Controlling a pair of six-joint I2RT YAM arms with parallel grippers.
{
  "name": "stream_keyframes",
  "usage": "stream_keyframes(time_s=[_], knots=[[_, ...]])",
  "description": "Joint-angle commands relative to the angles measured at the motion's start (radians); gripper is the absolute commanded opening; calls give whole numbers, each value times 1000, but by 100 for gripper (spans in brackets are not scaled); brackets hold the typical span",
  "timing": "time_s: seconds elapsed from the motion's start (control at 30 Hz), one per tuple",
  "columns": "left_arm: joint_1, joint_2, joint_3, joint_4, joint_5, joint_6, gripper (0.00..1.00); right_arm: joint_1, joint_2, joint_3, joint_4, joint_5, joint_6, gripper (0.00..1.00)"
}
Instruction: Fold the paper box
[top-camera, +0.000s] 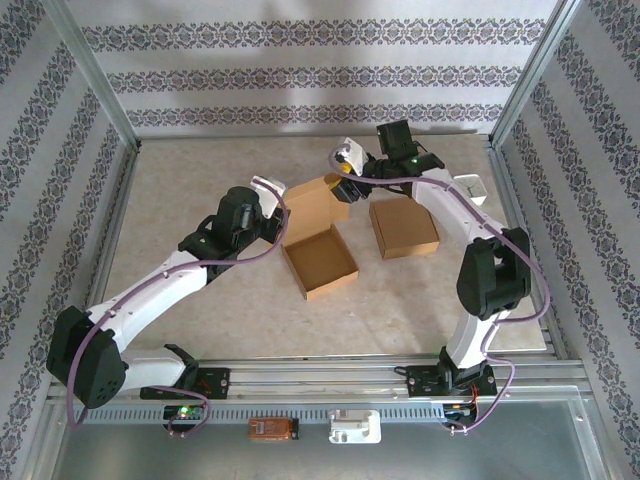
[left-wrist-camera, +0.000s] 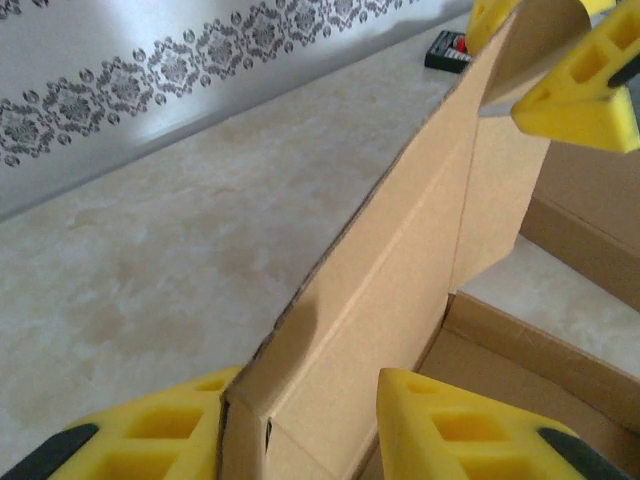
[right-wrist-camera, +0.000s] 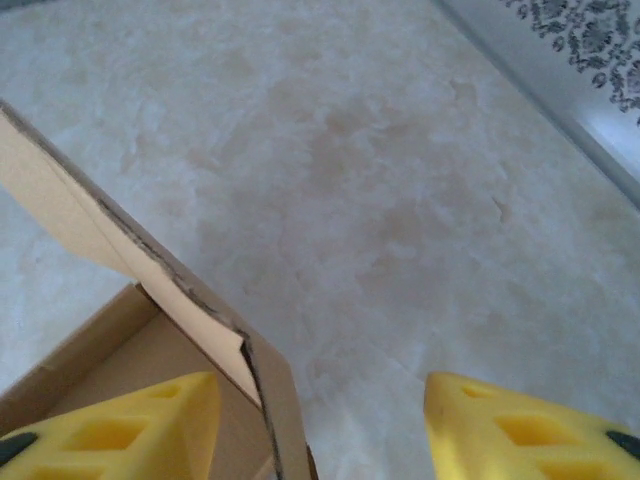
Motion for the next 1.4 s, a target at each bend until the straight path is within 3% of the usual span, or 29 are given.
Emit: stream_keyframes(time_s=[0.0, 0.2, 0.3, 0.43, 0.6, 0.73, 0.97, 1.17, 1.37], knots=[[-4, -18, 84, -147, 22, -77, 44, 18, 33, 79, -194, -4, -53, 49], [37, 36, 263, -463, 75, -212, 59, 44, 38, 117, -278, 79, -86, 51], [64, 94, 353, -593, 104, -234, 62, 54, 48, 152, -315, 108, -102, 49], [103, 142, 397, -638, 103, -231, 64, 75, 67, 184, -321, 125, -117, 45], [136, 170, 410, -637, 189, -240, 63, 90, 99, 230, -347, 147, -122, 33], [137, 188, 416, -659, 213, -240, 53, 97, 121, 258, -373, 183, -119, 28], [137, 214, 447, -729, 197, -240, 26, 123, 139, 279, -381, 229, -95, 21], [136, 233, 482, -795, 142, -241, 10, 152, 164, 339, -398, 298, -17, 11], [136, 231, 507, -752, 52, -265, 7, 199, 185, 397, -403, 396, 145, 13]])
